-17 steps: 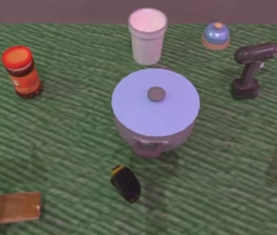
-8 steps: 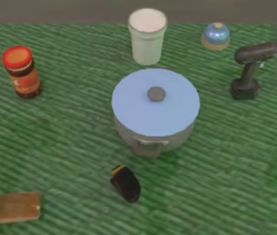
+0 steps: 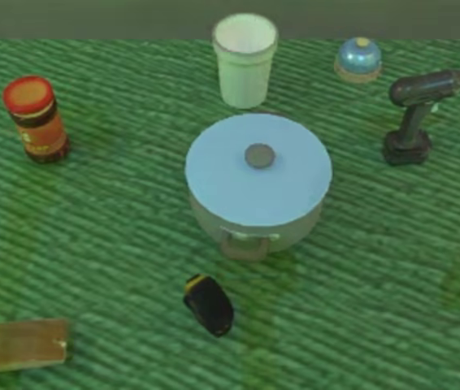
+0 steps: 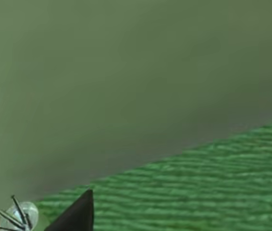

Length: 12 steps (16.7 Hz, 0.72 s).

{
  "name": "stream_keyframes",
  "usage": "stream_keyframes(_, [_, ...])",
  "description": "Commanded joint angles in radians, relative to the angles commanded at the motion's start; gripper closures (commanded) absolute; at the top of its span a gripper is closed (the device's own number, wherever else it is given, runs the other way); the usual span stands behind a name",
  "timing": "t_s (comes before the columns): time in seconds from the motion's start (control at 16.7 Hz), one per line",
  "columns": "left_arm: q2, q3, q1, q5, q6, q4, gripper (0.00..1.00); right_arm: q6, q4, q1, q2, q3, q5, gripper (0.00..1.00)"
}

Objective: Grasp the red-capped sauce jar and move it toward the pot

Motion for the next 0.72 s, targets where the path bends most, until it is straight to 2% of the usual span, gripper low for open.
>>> stream_keyframes(0.36, [0.591, 0.562, 0.003, -0.01, 0.092, -0.279, 0.0, 0.0, 0.0, 0.0, 0.0, 0.0, 0.0, 0.0])
stream_keyframes(0.72, [1.079, 0.86, 0.021, -0.043, 0.13, -0.587, 0.0, 0.0, 0.0, 0.0, 0.0, 0.0, 0.0, 0.0])
